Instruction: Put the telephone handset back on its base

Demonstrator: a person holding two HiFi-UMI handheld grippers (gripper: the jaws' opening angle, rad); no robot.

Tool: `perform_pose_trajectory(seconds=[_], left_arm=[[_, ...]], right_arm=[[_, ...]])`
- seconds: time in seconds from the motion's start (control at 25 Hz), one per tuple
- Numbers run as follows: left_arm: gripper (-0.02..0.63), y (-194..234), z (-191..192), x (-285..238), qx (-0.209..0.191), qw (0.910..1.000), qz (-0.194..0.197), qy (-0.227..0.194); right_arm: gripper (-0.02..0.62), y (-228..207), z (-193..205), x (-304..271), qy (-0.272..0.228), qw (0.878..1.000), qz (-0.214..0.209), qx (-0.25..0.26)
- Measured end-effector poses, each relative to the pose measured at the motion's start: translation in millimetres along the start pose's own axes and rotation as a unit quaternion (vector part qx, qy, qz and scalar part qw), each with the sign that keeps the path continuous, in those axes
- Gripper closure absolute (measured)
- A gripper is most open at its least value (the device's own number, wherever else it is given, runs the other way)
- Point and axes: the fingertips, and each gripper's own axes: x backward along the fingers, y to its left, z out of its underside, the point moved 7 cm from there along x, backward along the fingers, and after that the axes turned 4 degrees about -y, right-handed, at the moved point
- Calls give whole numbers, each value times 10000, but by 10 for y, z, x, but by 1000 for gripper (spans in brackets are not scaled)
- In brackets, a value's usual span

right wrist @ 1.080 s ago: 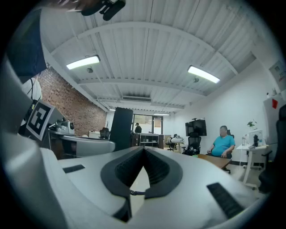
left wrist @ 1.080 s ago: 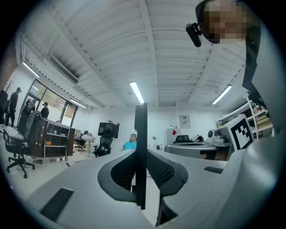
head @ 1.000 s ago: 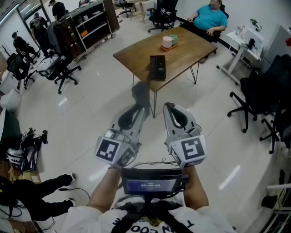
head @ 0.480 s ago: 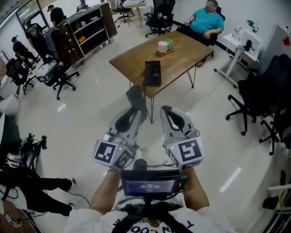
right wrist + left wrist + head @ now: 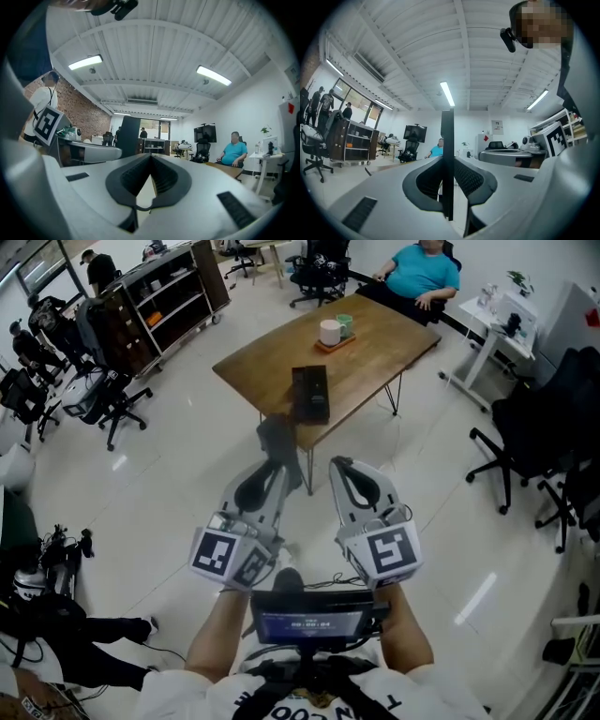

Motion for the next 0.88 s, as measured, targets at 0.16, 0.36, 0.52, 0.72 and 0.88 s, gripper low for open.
perform_pose_trajectory(seconds=[0.16,0.36,0.52,0.72,0.88], left_arm=[[543,264,125,-276,123,9999,30,76],[543,621,248,-601,242,9995,97,173],[543,907,297,-870,396,9986,185,281],[543,1273,399,-1180,533,9970,373,414],[543,1542,458,-1395,691,9950,541,473]], right_arm=[[597,-157,94,-322,89,10000,30,-12],[597,-328,186,-739,198,9998,96,-33],[597,-453,198,-1087,319,9993,178,-63],[597,-584,239,-1515,429,9984,347,-97],[597,-651,244,-1832,474,9976,499,-87]])
